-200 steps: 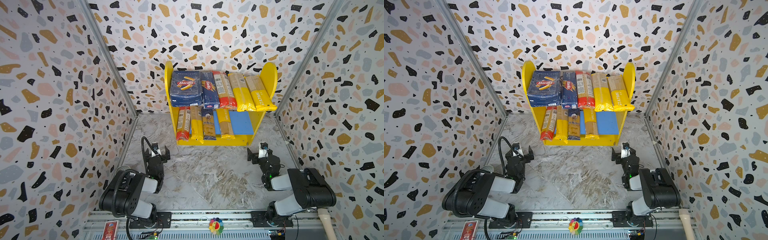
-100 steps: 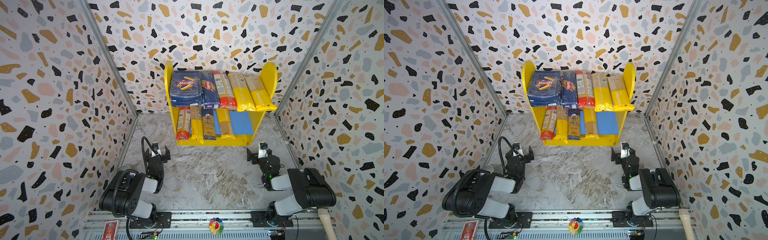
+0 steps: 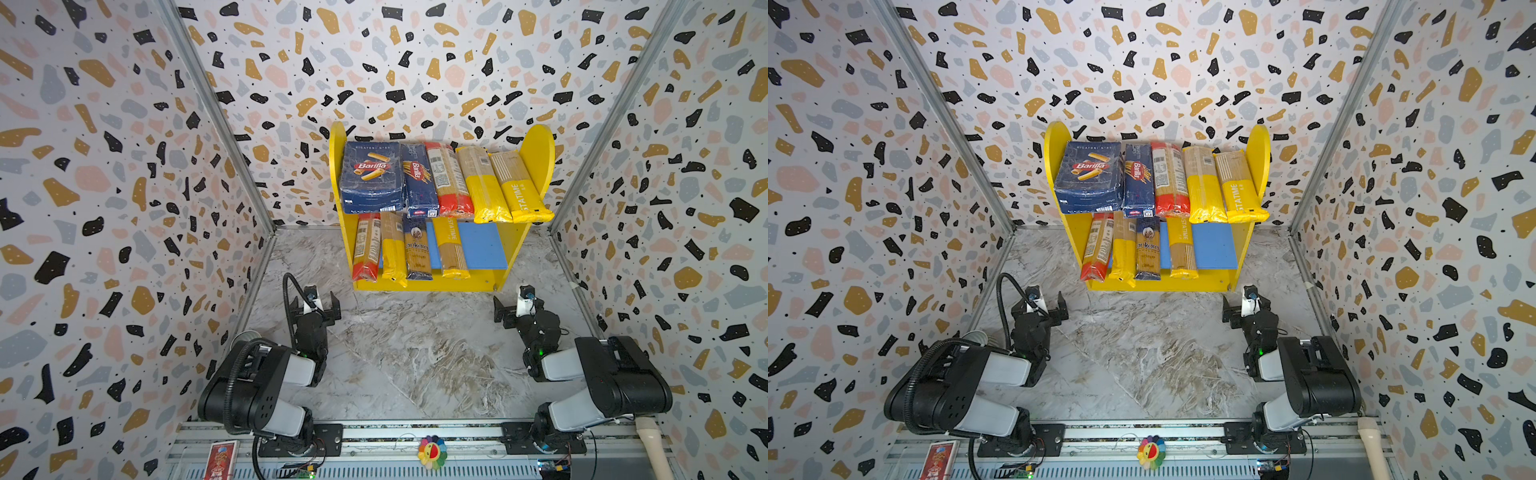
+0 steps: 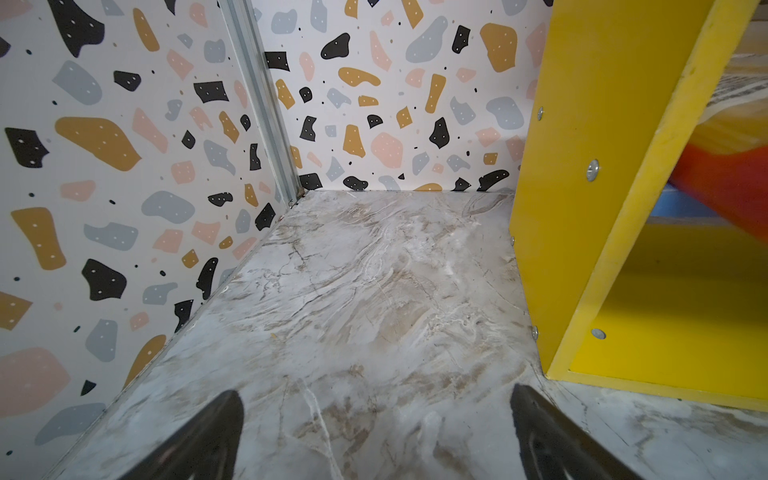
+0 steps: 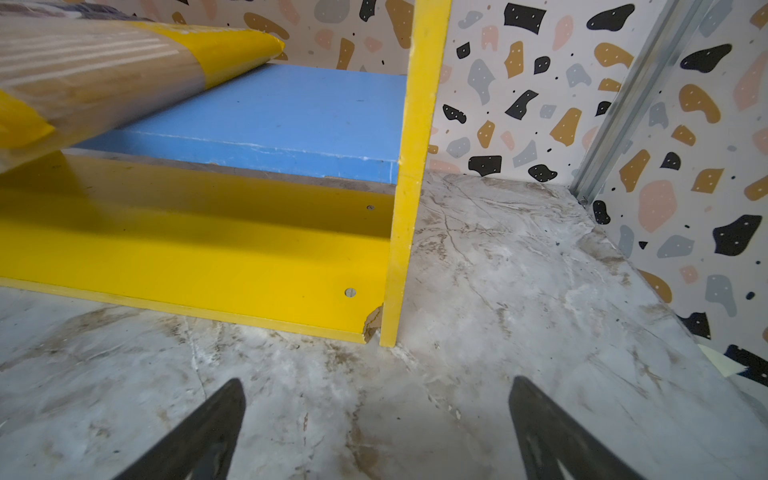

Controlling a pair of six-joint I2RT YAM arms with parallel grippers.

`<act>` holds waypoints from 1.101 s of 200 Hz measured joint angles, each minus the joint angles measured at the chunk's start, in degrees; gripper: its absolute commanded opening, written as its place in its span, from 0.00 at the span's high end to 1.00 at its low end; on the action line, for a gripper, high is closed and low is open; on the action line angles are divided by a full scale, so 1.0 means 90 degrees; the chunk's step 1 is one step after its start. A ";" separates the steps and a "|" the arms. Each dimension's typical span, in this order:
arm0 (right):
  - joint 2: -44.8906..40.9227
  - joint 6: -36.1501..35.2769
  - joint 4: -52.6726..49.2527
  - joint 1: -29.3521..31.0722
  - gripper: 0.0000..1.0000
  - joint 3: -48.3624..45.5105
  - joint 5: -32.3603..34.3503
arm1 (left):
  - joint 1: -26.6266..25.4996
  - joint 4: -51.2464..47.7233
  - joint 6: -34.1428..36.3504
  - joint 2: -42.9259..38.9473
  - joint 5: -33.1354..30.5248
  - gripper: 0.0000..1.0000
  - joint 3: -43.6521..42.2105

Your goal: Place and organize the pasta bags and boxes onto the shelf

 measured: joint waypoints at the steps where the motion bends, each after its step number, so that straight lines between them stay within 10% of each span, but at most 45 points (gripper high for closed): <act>1: 0.0000 0.0000 0.0000 0.0000 0.01 0.0000 0.0002 | 0.0000 0.0000 0.0002 0.0000 0.0000 0.00 0.0000; 220: 0.0000 -0.0044 0.0000 0.0056 0.01 0.0000 0.0080 | 0.0007 -0.0090 0.0002 0.0000 0.0024 0.01 0.0000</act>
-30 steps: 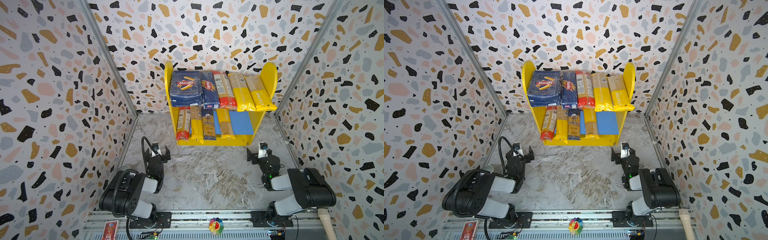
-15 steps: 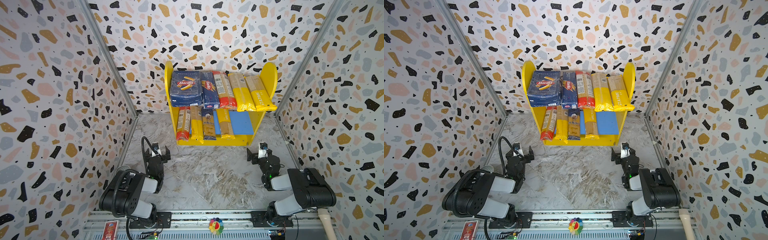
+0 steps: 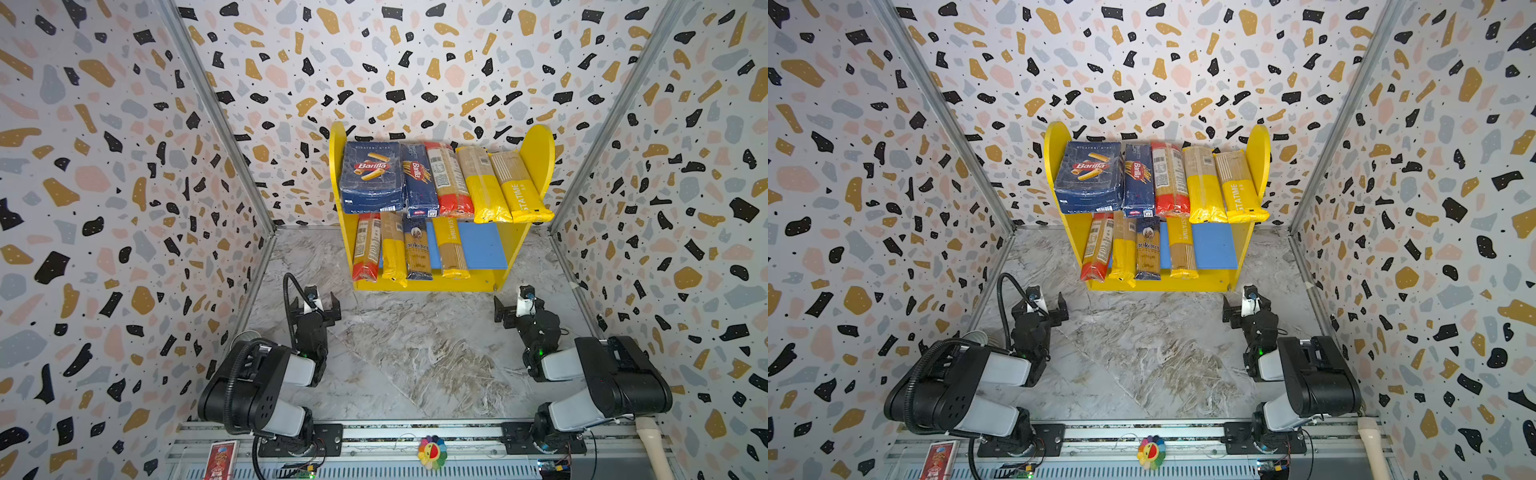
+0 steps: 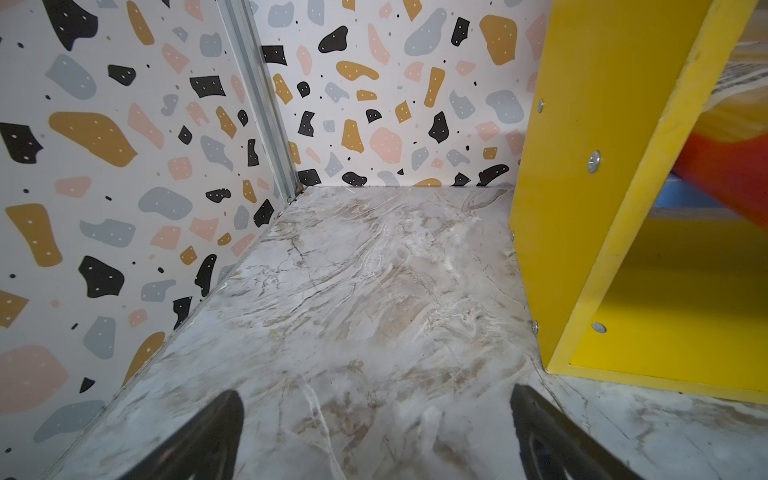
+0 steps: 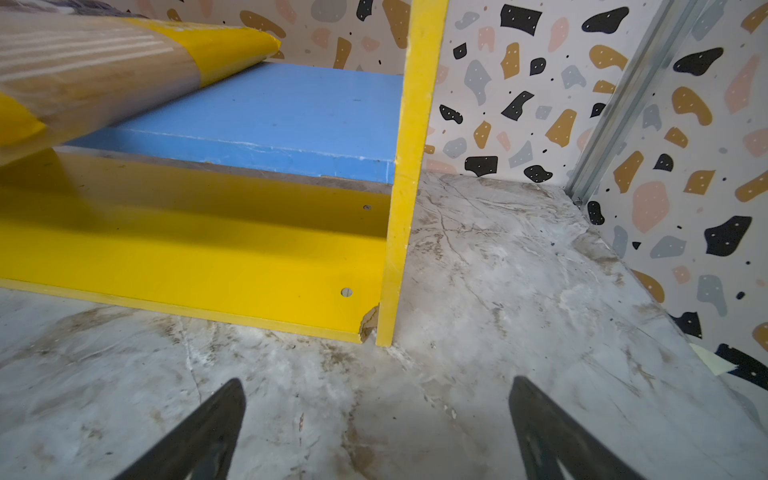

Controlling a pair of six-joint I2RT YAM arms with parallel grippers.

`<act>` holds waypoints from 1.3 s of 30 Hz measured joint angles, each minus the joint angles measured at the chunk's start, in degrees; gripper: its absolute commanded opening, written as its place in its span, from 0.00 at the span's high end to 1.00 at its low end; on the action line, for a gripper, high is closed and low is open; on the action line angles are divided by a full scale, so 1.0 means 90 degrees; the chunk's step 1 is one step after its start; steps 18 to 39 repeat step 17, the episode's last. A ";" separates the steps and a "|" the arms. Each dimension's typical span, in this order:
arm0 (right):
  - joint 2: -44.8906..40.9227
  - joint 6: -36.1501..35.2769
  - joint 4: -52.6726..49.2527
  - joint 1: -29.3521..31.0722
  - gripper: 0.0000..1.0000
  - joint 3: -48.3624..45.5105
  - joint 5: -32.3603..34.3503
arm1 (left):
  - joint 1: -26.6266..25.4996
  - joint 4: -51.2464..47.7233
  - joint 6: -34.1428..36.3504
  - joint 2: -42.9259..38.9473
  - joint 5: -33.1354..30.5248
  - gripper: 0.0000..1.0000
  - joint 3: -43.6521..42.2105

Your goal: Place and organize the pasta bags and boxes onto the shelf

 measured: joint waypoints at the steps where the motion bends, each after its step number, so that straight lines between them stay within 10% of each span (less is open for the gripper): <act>1: 0.0000 0.0000 0.0000 0.0000 0.01 0.0000 0.0002 | 0.0000 -0.0010 0.0000 0.0000 0.0000 0.00 0.0000; 39: 0.0000 0.0000 -0.0002 0.0000 0.01 0.0000 0.0041 | 0.0000 -0.0029 0.0000 0.0000 0.0002 0.00 0.0000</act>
